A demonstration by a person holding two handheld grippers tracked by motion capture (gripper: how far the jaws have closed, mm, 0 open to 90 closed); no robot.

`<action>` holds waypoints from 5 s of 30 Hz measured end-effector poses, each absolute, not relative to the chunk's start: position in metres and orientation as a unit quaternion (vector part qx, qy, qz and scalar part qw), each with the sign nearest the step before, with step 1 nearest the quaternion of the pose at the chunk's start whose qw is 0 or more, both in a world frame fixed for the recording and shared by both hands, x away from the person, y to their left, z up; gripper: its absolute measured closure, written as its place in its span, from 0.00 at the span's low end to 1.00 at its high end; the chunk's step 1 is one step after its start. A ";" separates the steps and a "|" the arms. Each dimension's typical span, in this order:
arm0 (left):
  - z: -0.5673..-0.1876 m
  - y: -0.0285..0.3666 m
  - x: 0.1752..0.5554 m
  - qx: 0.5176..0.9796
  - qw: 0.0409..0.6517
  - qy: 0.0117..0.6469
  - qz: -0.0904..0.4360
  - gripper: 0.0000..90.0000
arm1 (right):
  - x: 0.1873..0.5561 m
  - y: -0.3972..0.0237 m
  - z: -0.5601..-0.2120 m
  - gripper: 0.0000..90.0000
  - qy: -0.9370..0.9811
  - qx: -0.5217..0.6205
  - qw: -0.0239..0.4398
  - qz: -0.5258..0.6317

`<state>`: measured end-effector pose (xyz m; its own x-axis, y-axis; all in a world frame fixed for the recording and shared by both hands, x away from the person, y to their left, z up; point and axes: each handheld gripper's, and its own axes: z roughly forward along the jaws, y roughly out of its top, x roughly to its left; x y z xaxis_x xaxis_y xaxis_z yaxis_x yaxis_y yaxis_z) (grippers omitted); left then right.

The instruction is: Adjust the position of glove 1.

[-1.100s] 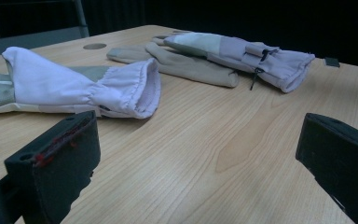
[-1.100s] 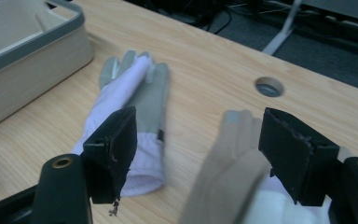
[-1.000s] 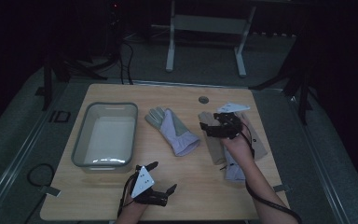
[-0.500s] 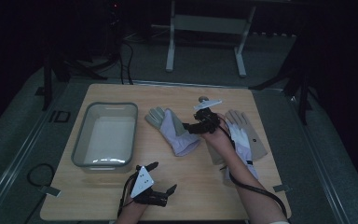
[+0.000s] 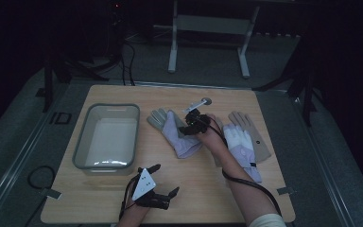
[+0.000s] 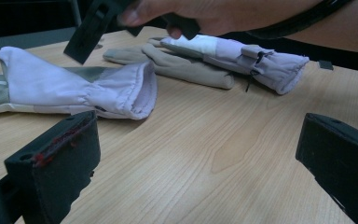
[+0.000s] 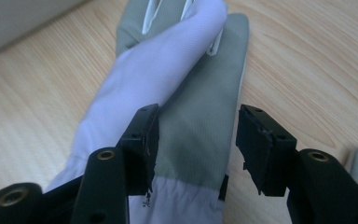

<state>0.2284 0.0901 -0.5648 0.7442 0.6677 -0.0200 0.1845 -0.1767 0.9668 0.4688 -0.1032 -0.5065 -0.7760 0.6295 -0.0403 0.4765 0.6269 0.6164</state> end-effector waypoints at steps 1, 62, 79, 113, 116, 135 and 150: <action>-0.565 0.090 0.228 0.738 0.573 0.289 0.211 0.00 | 0.470 -0.101 -0.509 0.54 0.896 0.305 0.123 0.298; -0.565 0.089 0.228 0.740 0.570 0.289 0.212 0.00 | 0.342 -0.163 -0.536 0.89 0.779 0.505 0.126 0.349; -0.565 0.089 0.228 0.738 0.571 0.290 0.211 0.00 | 0.349 -0.180 -0.494 0.55 0.802 0.456 0.150 0.357; -0.565 0.089 0.228 0.739 0.568 0.292 0.212 0.00 | 0.366 -0.316 -0.501 0.57 0.844 0.436 0.148 0.276; -0.565 0.089 0.228 0.739 0.569 0.291 0.213 0.00 | 0.370 -0.314 -0.513 0.56 0.847 0.438 0.142 0.265; -0.565 0.089 0.228 0.737 0.568 0.294 0.216 0.00 | 0.363 -0.305 -0.525 0.87 0.842 0.447 0.148 0.263; -0.565 0.089 0.228 0.738 0.568 0.293 0.216 0.00 | 0.350 -0.320 -0.481 0.89 0.818 0.457 0.148 0.318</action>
